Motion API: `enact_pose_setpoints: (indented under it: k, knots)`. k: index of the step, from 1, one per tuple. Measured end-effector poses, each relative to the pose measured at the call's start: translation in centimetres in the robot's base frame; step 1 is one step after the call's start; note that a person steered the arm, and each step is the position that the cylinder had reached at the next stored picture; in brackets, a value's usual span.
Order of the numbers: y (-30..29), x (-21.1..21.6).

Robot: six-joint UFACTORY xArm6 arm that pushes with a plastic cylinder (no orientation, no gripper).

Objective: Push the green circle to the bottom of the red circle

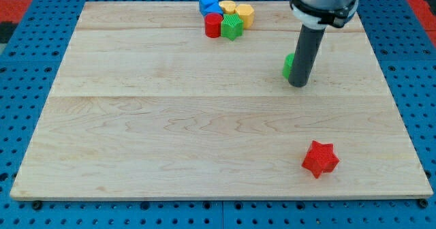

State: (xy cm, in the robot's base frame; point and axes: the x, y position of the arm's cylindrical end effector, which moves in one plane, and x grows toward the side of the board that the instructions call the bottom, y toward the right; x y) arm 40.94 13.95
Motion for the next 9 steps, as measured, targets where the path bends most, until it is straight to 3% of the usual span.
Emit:
enact_pose_setpoints:
  k: [1,2,5,9]
  knots:
    - [2.8,-0.7]
    - [1.4,-2.6]
    - [-10.3,-6.8]
    - [-13.3,-7.5]
